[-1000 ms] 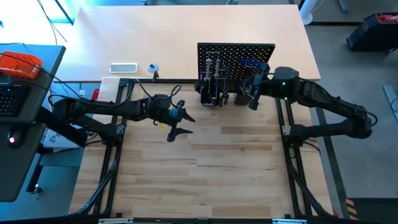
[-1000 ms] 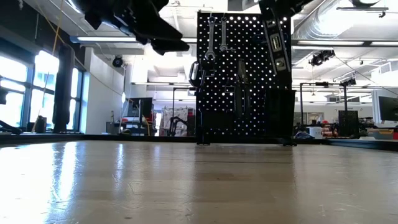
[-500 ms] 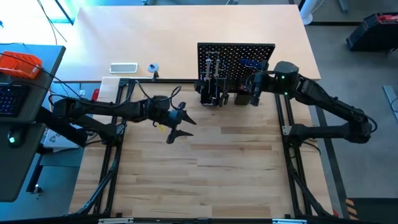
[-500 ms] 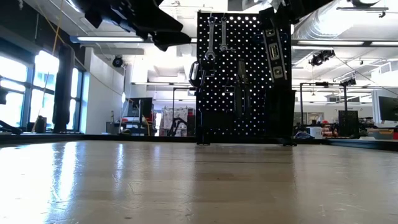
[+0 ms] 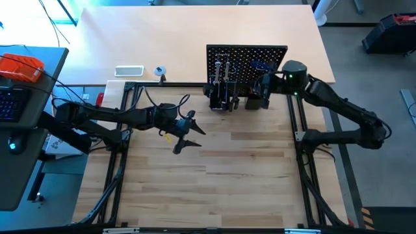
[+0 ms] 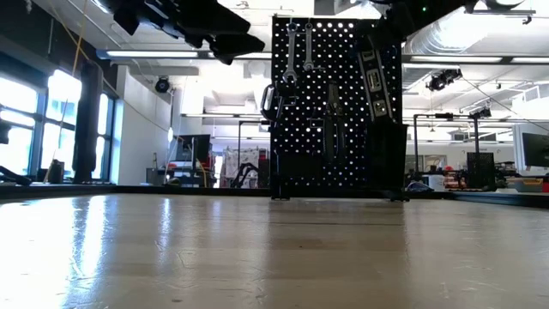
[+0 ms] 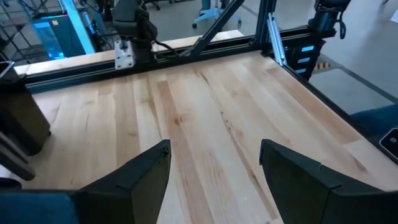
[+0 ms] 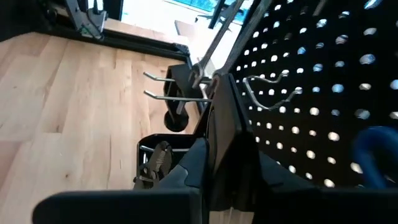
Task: Hang tools onto peg board
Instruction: Put the Spirit level into the right bin on the pegboard
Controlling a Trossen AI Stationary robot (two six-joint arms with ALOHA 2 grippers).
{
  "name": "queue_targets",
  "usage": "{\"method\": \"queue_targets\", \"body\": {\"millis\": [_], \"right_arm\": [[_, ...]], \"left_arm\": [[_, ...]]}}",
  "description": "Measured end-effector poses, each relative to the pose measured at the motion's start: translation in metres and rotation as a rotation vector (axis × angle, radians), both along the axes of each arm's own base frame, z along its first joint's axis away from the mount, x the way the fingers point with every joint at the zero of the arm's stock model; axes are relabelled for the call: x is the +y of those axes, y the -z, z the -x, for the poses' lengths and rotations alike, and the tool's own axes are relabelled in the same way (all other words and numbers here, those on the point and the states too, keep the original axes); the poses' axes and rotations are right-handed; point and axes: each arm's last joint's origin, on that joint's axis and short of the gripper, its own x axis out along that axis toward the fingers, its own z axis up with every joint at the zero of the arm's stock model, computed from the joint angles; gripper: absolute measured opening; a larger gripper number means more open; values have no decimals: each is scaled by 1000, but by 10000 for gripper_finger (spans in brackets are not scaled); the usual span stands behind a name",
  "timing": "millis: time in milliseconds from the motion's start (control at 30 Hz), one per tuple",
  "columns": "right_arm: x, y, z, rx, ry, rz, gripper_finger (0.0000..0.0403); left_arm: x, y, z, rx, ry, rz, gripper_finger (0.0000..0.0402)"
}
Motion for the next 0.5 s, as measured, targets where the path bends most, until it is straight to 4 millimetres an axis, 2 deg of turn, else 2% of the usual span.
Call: {"method": "queue_targets", "body": {"millis": [300, 500], "right_arm": [[-10, 3, -2, -34, -31, -10, 41], [-17, 31, 0, -37, -14, -50, 41]], "left_arm": [[-8, 0, 0, -1, 28, 2, 241], [-11, -1, 0, -8, 39, -5, 241]]}}
